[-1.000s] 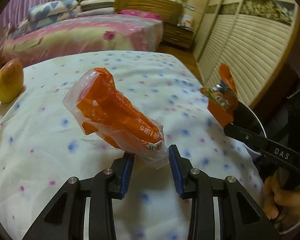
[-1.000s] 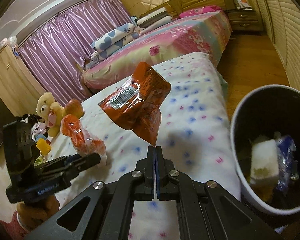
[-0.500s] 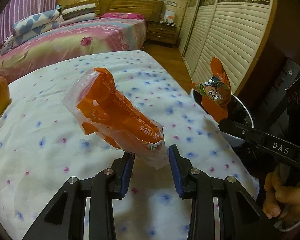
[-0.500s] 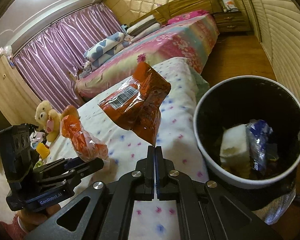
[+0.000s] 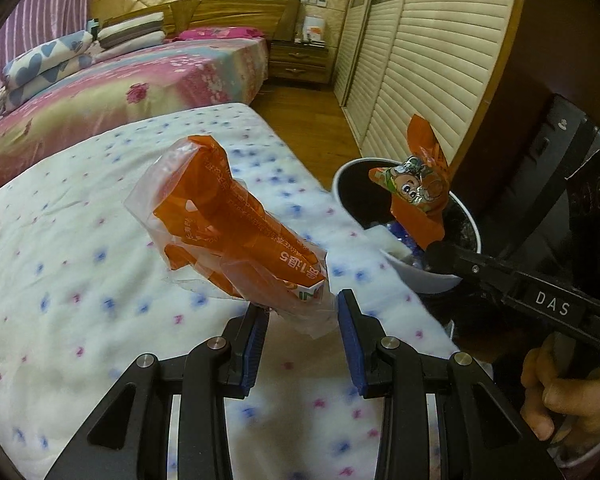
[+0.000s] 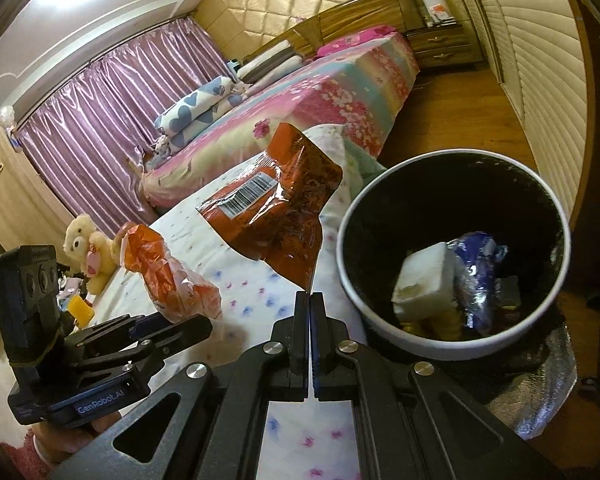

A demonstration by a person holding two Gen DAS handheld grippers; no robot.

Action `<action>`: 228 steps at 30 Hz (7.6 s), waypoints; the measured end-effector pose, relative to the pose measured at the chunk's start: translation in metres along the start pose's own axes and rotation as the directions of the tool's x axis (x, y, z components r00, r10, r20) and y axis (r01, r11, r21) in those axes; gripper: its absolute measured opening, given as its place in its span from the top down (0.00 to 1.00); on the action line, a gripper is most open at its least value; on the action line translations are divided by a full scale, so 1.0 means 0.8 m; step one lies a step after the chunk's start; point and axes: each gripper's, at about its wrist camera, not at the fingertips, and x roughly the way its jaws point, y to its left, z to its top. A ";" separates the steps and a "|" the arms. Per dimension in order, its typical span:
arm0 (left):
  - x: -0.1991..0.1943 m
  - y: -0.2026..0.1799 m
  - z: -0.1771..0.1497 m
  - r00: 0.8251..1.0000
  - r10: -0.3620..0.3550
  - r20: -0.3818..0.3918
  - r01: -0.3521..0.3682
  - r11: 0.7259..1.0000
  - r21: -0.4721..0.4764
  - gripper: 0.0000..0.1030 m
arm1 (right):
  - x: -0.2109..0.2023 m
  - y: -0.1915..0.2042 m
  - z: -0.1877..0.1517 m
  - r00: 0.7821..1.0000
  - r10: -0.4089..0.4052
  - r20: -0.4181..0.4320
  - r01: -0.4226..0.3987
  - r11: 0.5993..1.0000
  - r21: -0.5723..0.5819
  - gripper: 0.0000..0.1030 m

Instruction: Collect trash

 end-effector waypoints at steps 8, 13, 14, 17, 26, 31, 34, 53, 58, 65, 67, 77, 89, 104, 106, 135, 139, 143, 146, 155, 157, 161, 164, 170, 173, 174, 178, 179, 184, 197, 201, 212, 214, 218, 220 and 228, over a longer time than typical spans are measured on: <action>0.009 -0.020 0.009 1.000 -0.020 -0.002 0.020 1.000 0.023 0.67 | -0.014 -0.016 0.001 1.000 -0.022 0.019 0.021 0.999 0.025 1.00; 0.017 -0.028 0.015 0.999 -0.032 -0.005 0.032 0.999 0.035 0.67 | -0.020 -0.025 0.002 0.999 -0.035 0.030 0.034 0.999 0.039 1.00; 0.018 -0.031 0.016 0.999 -0.033 -0.006 0.033 0.999 0.037 0.67 | -0.022 -0.030 0.002 0.999 -0.036 0.030 0.035 0.999 0.040 1.00; 0.021 -0.034 0.019 0.999 -0.039 -0.006 0.039 0.998 0.046 0.67 | -0.024 -0.035 0.001 0.999 -0.042 0.032 0.041 0.998 0.047 1.00; 0.036 -0.043 0.032 0.999 -0.049 -0.018 0.050 0.997 0.066 0.67 | -0.032 -0.048 0.001 0.998 -0.056 0.038 0.054 0.997 0.064 1.00; 0.041 -0.046 0.037 0.999 -0.051 -0.019 0.052 0.996 0.072 0.67 | -0.035 -0.055 0.003 0.997 -0.066 0.041 0.063 0.995 0.072 1.00; 0.044 -0.049 0.039 0.998 -0.053 -0.018 0.054 0.996 0.078 0.67 | -0.037 -0.059 0.005 0.997 -0.068 0.041 0.065 0.995 0.075 1.00; 0.062 -0.064 0.050 0.997 -0.071 -0.033 0.074 0.992 0.098 0.67 | -0.043 -0.074 0.011 0.995 -0.093 0.046 0.088 0.992 0.090 1.00; 0.065 -0.065 0.051 0.997 -0.072 -0.035 0.075 0.993 0.096 0.67 | -0.043 -0.076 0.014 0.994 -0.097 0.047 0.093 0.992 0.091 1.00; 0.073 -0.066 0.055 0.996 -0.075 -0.043 0.079 0.993 0.091 0.67 | -0.039 -0.085 0.018 0.994 -0.101 0.033 0.097 0.990 0.104 1.00; 0.076 -0.065 0.057 0.996 -0.078 -0.048 0.082 0.992 0.091 0.67 | -0.037 -0.088 0.020 0.994 -0.101 0.029 0.098 0.989 0.107 1.00; 0.083 -0.070 0.064 0.994 -0.088 -0.068 0.095 0.991 0.091 0.62 | -0.030 -0.095 0.028 0.995 -0.103 0.007 0.101 0.988 0.116 0.99; 0.068 -0.066 0.062 0.993 -0.104 -0.050 0.109 0.989 0.105 0.41 | -0.039 -0.099 0.034 0.991 -0.130 0.015 0.126 0.981 0.144 0.79; -0.026 -0.015 -0.018 0.996 -0.061 0.066 0.067 0.992 -0.103 0.33 | -0.069 -0.038 0.002 0.983 -0.140 0.120 0.128 0.987 0.102 0.18; -0.045 -0.009 -0.032 0.995 -0.035 0.096 0.047 0.991 -0.125 0.29 | -0.073 -0.029 -0.004 0.981 -0.145 0.131 0.133 0.987 0.092 0.14; -0.190 -0.049 -0.189 0.785 0.429 0.448 -0.379 0.903 -0.200 0.00 | -0.095 0.088 -0.079 0.887 -0.200 0.416 0.290 0.942 -0.165 0.00; -0.183 -0.043 -0.188 0.785 0.441 0.435 -0.392 0.897 -0.203 0.00 | -0.093 0.097 -0.087 0.880 -0.210 0.426 0.314 0.930 -0.191 0.00; -0.185 -0.041 -0.186 0.777 0.450 0.440 -0.396 0.893 -0.213 0.00 | -0.093 0.100 -0.087 0.879 -0.209 0.429 0.319 0.925 -0.204 0.00; -0.186 -0.040 -0.185 0.774 0.447 0.449 -0.394 0.895 -0.212 0.00 | -0.092 0.099 -0.089 0.880 -0.209 0.427 0.320 0.925 -0.207 0.00; -0.186 -0.034 -0.188 0.780 0.434 0.451 -0.384 0.901 -0.202 0.00 | -0.091 0.102 -0.090 0.881 -0.208 0.425 0.322 0.922 -0.215 0.00; -0.186 -0.033 -0.188 0.780 0.432 0.452 -0.381 0.902 -0.204 0.00 | -0.091 0.103 -0.090 0.882 -0.205 0.424 0.320 0.922 -0.219 0.00; -0.186 -0.031 -0.188 0.785 0.432 0.444 -0.382 0.902 -0.203 0.00 | -0.091 0.107 -0.091 0.882 -0.202 0.425 0.319 0.921 -0.225 0.00; -0.187 -0.029 -0.188 0.784 0.431 0.447 -0.379 0.903 -0.205 0.01 | -0.091 0.109 -0.092 0.881 -0.203 0.427 0.322 0.919 -0.229 0.00; -0.190 -0.027 -0.191 0.775 0.429 0.463 -0.375 0.903 -0.209 0.01 | -0.088 0.110 -0.092 0.887 -0.202 0.414 0.315 0.921 -0.227 0.00; -0.189 -0.027 -0.193 0.774 0.431 0.464 -0.377 0.902 -0.208 0.01 | -0.089 0.111 -0.092 0.888 -0.201 0.413 0.315 0.921 -0.228 0.00; -0.189 -0.025 -0.193 0.775 0.430 0.463 -0.375 0.903 -0.211 0.01 | -0.089 0.111 -0.093 0.888 -0.201 0.414 0.315 0.921 -0.229 0.00; -0.189 -0.023 -0.193 0.775 0.431 0.463 -0.374 0.903 -0.213 0.01 | -0.089 0.112 -0.093 0.888 -0.200 0.414 0.314 0.921 -0.230 0.00; -0.189 -0.023 -0.193 0.776 0.428 0.463 -0.373 0.904 -0.212 0.01 | -0.089 0.112 -0.093 0.889 -0.200 0.413 0.314 0.921 -0.231 0.00; -0.189 -0.020 -0.193 0.778 0.425 0.463 -0.369 0.905 -0.211 0.01 | -0.089 0.112 -0.093 0.889 -0.197 0.412 0.313 0.920 -0.235 0.00; -0.188 -0.018 -0.192 0.784 0.417 0.460 -0.363 0.909 -0.204 0.01 | -0.088 0.113 -0.091 0.890 -0.200 0.410 0.315 0.919 -0.235 0.00; -0.188 -0.018 -0.192 0.785 0.417 0.459 -0.365 0.909 -0.202 0.01 | -0.088 0.113 -0.091 0.890 -0.201 0.409 0.315 0.920 -0.235 0.00; -0.187 -0.019 -0.192 0.788 0.415 0.454 -0.365 0.910 -0.198 0.01 | -0.090 0.113 -0.090 0.890 -0.202 0.409 0.317 0.919 -0.236 0.00; -0.188 -0.019 -0.192 0.788 0.416 0.454 -0.366 0.909 -0.199 0.01 | -0.089 0.113 -0.091 0.890 -0.201 0.409 0.315 0.920 -0.234 0.00; -0.189 -0.018 -0.191 0.788 0.416 0.455 -0.365 0.909 -0.200 0.01 | -0.090 0.113 -0.091 0.891 -0.201 0.408 0.315 0.919 -0.235 0.00; -0.189 -0.018 -0.191 0.789 0.415 0.454 -0.364 0.910 -0.200 0.01 | -0.091 0.113 -0.090 0.891 -0.202 0.406 0.316 0.919 -0.237 0.00; -0.188 -0.018 -0.190 0.791 0.413 0.450 -0.363 0.911 -0.198 0.01 | -0.090 0.113 -0.090 0.892 -0.201 0.405 0.318 0.916 -0.245 0.00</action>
